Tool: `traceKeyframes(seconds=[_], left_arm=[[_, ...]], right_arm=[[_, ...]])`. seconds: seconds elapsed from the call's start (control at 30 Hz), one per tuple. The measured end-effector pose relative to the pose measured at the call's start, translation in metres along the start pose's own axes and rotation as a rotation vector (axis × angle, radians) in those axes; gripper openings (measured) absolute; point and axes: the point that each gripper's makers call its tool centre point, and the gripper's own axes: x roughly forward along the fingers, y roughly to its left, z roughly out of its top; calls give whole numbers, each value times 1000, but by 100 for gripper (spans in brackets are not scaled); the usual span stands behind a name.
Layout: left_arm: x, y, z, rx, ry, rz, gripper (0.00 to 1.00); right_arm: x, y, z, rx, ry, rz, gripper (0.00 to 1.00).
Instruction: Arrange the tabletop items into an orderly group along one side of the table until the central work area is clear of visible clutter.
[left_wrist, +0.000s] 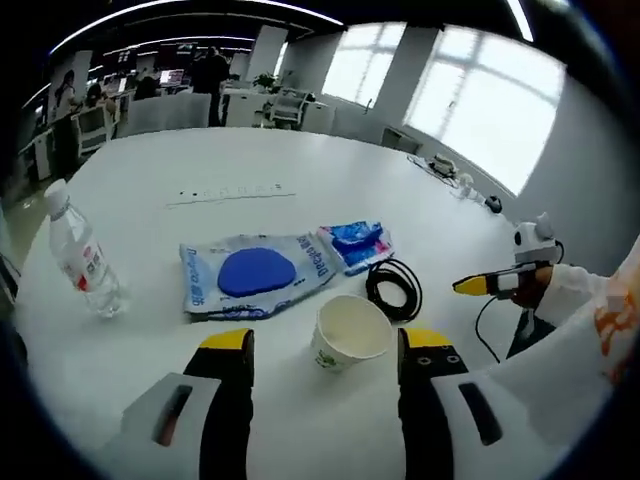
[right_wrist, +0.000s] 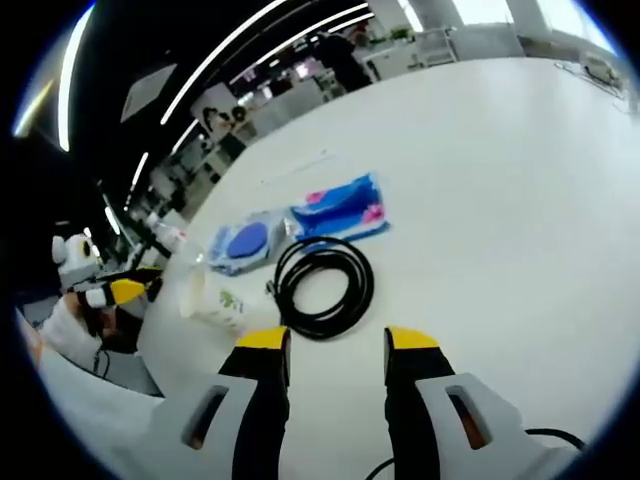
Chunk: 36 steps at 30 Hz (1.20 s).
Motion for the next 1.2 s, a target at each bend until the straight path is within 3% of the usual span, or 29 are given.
traceKeyframes(seconds=[0.13, 0.23, 0.43, 0.53, 0.73, 0.87, 1.1, 1.13, 1.2], left_arm=[[4, -34, 9, 105, 13, -120, 55], [14, -52, -3, 164, 104, -182, 51], [27, -75, -20, 296, 197, -244, 53], [31, -81, -31, 318, 255, -272, 53], [41, -64, -54, 428, 364, -223, 45], [52, -60, -46, 422, 311, -205, 39], [67, -55, -45, 318, 282, -187, 2], [67, -52, -47, 322, 288, -179, 4], [67, -51, -40, 344, 235, -167, 1]], right_arm=[[0, -2, -2, 15, 6, -4, 35], [1, -1, -4, 38, 7, 4, 35], [0, 1, -6, 43, 8, 11, 34], [-2, -2, -6, 60, 3, 8, 34], [-5, -4, -20, 83, 18, 5, 31], [-6, -6, -25, 88, 26, -2, 31], [-6, -3, -19, 113, 7, 12, 30], [-5, -2, -19, 112, 7, 13, 30], [-5, -2, -20, 104, 11, 9, 29]])
